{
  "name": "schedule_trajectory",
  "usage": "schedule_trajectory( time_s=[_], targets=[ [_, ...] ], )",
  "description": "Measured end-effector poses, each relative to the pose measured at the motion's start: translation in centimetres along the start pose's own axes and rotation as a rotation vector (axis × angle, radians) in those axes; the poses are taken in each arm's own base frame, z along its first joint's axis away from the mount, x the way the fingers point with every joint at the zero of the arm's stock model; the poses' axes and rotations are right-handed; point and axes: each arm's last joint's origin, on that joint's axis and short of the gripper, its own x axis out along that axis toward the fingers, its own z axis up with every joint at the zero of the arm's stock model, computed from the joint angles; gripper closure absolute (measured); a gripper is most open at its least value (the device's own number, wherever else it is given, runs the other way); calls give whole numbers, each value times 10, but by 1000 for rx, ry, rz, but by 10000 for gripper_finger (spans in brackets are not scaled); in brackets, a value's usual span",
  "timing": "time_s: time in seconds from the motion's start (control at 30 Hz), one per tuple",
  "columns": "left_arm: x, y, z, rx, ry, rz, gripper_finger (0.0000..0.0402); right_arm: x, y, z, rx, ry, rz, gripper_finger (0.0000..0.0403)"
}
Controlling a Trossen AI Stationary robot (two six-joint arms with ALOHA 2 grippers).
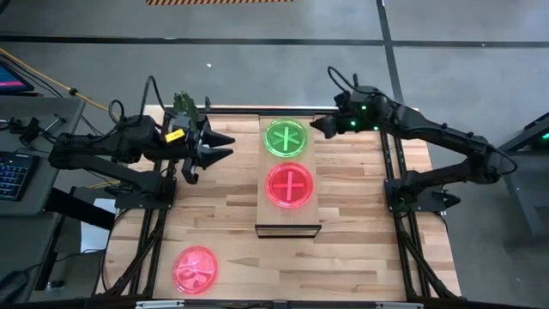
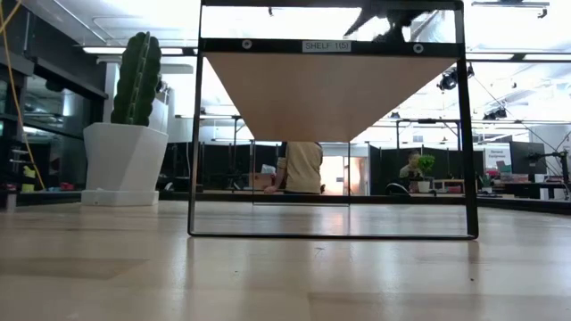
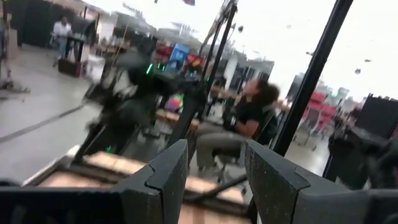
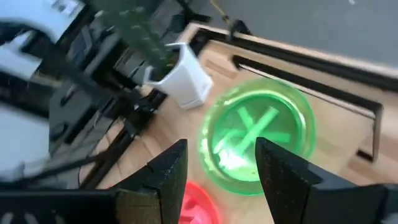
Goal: Place and stack plates onto a shelf
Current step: Stack the pink plate on top of the other pink plate on the shelf
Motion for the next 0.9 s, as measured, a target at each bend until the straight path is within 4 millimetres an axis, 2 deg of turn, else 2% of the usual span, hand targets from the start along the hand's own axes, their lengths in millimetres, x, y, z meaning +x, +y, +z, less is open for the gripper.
schedule_trajectory(
  time_s=[0.1,0.27,0.4,0.5,0.6,0.7,0.9],
  targets=[
    [0,2,-7,3,74,21,252,-15,12,-2,-117,0,41,233],
    [1,3,-15,-1,144,35,254,-32,27,-20,-231,36,69,233],
    [2,0,-20,1,184,20,254,-42,33,-38,-294,63,-14,233],
    [4,-4,-34,-34,296,0,255,-49,36,-50,-332,80,-84,233],
    [11,-11,-56,-102,444,-77,257,-53,36,-59,-343,106,-122,233],
    [15,-15,-87,-181,551,-153,261,-57,37,-65,-339,123,-136,233],
    [5,-11,-151,-335,694,-221,268,-58,41,-70,-312,137,-128,233]
  ],
)
